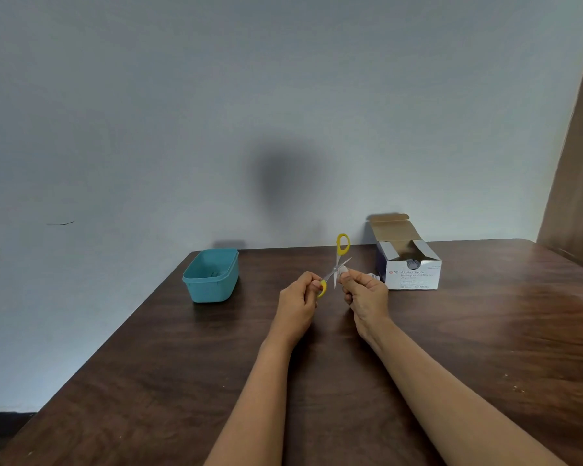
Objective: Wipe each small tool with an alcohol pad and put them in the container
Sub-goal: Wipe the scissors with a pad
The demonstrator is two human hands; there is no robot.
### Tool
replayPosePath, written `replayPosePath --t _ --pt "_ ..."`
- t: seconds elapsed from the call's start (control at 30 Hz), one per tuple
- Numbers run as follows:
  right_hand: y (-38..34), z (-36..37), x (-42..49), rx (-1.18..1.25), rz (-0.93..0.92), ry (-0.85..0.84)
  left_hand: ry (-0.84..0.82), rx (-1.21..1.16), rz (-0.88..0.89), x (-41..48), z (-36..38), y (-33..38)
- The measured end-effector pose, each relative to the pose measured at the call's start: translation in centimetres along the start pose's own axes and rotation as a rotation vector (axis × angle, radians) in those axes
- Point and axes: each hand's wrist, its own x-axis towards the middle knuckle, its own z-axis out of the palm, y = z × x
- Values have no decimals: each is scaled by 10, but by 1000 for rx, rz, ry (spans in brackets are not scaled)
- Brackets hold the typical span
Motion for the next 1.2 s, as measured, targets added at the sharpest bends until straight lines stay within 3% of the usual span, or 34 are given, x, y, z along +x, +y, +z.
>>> replayPosePath --t 0.53,1.2 --pt "0 -2 3 -13 -40 -10 9 22 -25 1 2 -3" --pt "-9 -1 -5 28 61 10 35 10 36 3 5 -7"
